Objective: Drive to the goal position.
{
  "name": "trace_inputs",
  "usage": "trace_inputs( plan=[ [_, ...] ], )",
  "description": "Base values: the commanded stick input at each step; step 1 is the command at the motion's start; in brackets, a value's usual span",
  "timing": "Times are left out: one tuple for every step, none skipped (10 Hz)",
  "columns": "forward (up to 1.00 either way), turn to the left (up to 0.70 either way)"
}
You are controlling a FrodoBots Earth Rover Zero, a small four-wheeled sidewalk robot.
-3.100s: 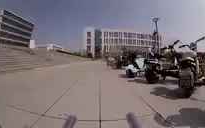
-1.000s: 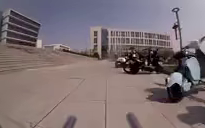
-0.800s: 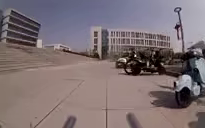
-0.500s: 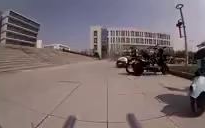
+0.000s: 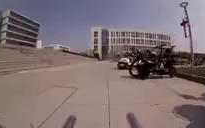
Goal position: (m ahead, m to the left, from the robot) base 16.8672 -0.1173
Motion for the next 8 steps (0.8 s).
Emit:
trace_inputs(
  plan=[
    [0.85,0.00],
    [0.85,0.00],
    [0.85,0.00],
    [0.85,0.00],
    [0.85,0.00],
    [0.85,0.00],
    [0.85,0.00],
    [0.85,0.00]
  ],
)
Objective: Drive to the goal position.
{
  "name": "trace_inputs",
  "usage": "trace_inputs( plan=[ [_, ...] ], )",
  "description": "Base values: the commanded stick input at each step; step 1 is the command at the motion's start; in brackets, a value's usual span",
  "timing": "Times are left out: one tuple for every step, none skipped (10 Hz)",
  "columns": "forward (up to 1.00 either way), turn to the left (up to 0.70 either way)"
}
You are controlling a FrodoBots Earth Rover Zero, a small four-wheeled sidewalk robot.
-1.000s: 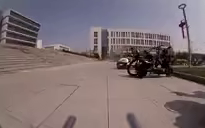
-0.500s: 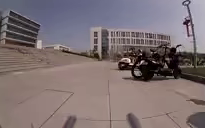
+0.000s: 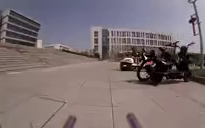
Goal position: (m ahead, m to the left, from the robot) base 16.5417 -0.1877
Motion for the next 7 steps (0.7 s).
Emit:
trace_inputs(
  plan=[
    [0.85,0.00],
    [0.85,0.00],
    [0.85,0.00],
    [0.85,0.00],
    [0.85,0.00],
    [0.85,0.00],
    [0.94,0.00]
  ],
)
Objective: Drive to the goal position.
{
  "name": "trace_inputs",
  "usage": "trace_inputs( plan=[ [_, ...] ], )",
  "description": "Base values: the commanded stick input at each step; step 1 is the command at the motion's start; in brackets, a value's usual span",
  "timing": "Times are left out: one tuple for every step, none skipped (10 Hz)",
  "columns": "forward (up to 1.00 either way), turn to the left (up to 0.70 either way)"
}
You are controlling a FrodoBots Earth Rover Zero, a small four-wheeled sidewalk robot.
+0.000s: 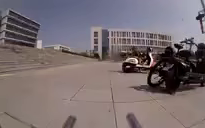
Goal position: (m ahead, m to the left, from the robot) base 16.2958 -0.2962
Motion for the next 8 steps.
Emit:
trace_inputs(
  plan=[
    [1.00,0.00],
    [1.00,0.00],
    [1.00,0.00],
    [1.00,0.00],
    [1.00,0.00],
    [1.00,0.00],
    [1.00,0.00],
    [1.00,0.00]
  ],
)
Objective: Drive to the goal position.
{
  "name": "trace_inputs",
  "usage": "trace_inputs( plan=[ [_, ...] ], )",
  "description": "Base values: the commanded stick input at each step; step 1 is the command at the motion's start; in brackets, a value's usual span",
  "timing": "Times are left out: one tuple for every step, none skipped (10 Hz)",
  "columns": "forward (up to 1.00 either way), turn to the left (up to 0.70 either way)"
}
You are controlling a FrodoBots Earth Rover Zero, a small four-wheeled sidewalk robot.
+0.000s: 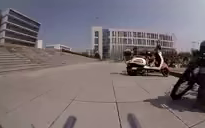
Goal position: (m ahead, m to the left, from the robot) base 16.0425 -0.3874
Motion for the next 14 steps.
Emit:
trace_inputs(
  plan=[
    [1.00,0.00],
    [1.00,0.00],
    [1.00,0.00],
    [1.00,0.00],
    [1.00,0.00],
    [1.00,0.00],
    [1.00,0.00],
    [1.00,0.00],
    [1.00,0.00],
    [1.00,0.00],
    [1.00,0.00],
    [1.00,0.00],
    [1.00,0.00],
    [1.00,0.00]
  ],
)
